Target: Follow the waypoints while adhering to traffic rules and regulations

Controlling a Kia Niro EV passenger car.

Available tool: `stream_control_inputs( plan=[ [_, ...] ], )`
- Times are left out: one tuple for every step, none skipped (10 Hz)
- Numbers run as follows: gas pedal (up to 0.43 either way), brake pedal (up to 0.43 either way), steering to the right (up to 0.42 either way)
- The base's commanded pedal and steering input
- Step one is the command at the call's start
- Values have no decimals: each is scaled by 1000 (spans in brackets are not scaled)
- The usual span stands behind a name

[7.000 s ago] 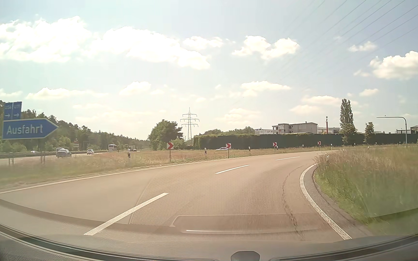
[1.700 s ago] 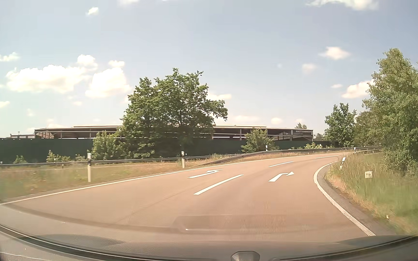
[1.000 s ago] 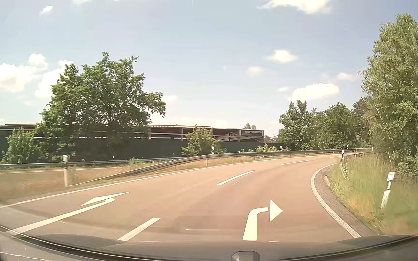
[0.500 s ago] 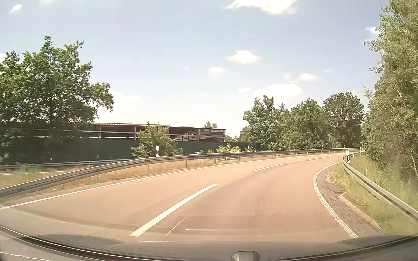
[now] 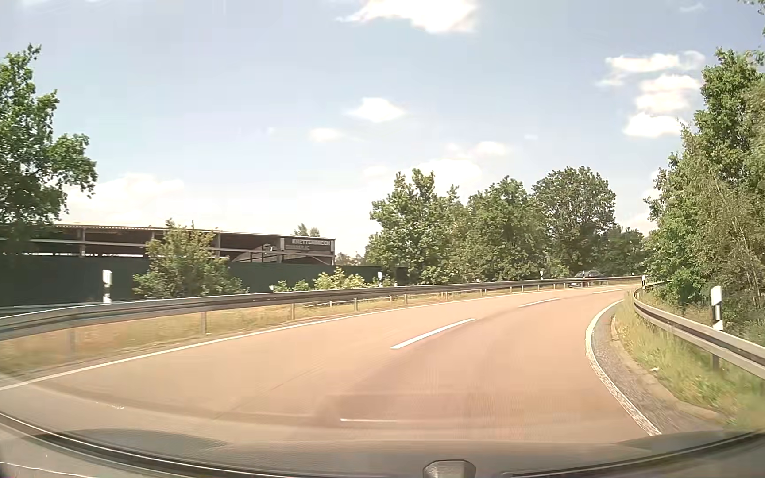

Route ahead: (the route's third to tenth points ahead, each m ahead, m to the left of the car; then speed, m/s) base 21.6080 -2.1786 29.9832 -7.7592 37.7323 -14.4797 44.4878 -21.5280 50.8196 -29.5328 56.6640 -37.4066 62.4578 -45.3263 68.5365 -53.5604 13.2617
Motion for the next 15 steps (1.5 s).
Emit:
stream_control_inputs(
  plan=[
    [209, 30, 109],
    [209, 30, 113],
    [209, 30, 116],
    [209, 30, 116],
    [209, 30, 116],
    [209, 30, 116],
    [209, 30, 116],
    [209, 30, 115],
    [209, 30, 114],
    [209, 30, 111],
    [209, 30, 107],
    [209, 30, 104],
    [209, 30, 104],
    [209, 30, 104],
    [209, 30, 104]
  ],
)
